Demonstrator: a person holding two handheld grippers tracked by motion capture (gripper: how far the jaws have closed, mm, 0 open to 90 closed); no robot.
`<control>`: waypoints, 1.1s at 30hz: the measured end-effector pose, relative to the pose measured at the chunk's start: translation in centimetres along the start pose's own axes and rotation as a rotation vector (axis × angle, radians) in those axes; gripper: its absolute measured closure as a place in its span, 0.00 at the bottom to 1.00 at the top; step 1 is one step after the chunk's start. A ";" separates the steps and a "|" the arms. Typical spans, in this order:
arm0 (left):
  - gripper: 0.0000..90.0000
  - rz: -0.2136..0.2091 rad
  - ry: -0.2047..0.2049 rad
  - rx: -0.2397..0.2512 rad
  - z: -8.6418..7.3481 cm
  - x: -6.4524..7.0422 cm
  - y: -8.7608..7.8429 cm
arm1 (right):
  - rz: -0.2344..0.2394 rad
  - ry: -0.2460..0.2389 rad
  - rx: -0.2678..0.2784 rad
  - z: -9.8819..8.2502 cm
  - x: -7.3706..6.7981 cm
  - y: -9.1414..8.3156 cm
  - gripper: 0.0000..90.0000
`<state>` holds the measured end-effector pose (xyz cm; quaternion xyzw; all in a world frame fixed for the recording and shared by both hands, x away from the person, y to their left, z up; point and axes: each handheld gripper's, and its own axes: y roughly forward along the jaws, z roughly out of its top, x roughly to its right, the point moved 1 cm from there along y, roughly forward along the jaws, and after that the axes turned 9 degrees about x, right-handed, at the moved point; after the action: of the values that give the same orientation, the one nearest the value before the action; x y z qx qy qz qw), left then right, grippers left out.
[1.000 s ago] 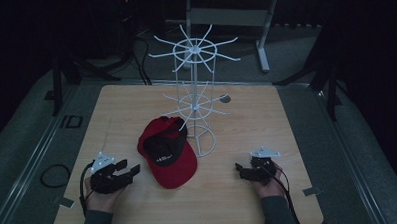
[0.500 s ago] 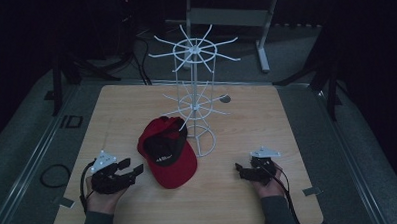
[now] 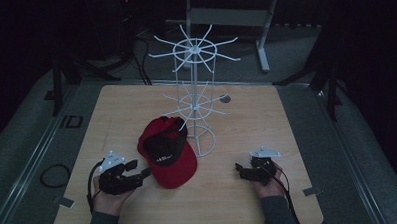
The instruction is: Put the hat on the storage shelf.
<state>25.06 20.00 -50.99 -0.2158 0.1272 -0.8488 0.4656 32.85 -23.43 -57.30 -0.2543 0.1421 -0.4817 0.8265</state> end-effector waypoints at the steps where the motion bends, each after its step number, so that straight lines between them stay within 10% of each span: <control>1: 0.41 -0.003 0.000 -0.008 -0.1 0.1 0.2 | 0.000 0.000 0.000 0.0 0.0 0.0 0.25; 33: 0.52 -0.139 -0.114 -0.180 -3.3 2.4 6.2 | 0.000 0.000 0.000 0.0 0.0 0.0 0.25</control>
<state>26.90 14.65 -55.89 -0.3129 0.1607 -0.8506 0.3908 32.85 -23.43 -57.30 -0.2542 0.1422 -0.4817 0.8265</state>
